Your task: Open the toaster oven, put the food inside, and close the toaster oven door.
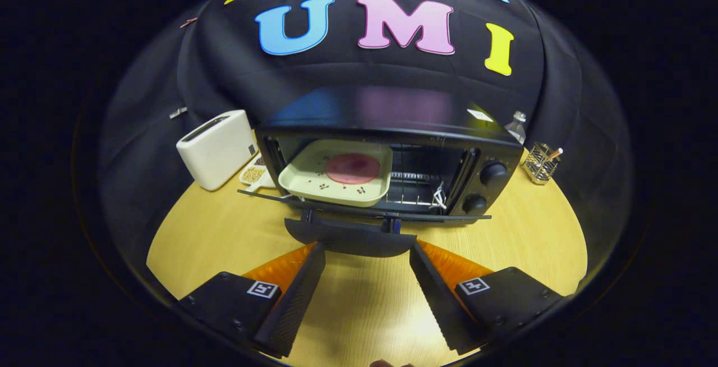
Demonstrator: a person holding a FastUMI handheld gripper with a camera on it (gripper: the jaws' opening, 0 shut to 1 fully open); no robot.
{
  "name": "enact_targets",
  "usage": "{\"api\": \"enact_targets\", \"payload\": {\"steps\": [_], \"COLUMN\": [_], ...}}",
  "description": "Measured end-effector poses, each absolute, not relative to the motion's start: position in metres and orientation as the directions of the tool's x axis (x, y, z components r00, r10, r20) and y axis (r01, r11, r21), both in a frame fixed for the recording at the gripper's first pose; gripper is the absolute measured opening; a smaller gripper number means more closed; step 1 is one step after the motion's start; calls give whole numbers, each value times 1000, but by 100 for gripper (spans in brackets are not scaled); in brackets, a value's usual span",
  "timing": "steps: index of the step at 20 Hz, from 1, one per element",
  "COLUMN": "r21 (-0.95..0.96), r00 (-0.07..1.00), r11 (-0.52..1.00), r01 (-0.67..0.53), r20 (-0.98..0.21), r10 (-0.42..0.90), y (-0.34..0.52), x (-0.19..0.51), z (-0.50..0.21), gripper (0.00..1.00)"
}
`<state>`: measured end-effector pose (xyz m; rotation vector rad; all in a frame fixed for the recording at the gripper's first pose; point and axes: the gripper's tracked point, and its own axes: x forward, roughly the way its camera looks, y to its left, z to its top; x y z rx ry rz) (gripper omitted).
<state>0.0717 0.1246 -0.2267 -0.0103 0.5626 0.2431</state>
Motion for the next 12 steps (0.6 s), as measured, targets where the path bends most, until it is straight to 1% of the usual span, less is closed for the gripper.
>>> {"api": "enact_targets", "payload": {"steps": [4,7,12], "r21": [78,67,31], "r00": [852,887,931], "r11": [973,969,961], "r01": [-217,-239,-274], "r20": [-472,-392,-242], "r10": [228,246,274], "y": [127,127,114], "x": [96,97,80], "z": [-190,-156,-90], "gripper": [100,100,100]}}
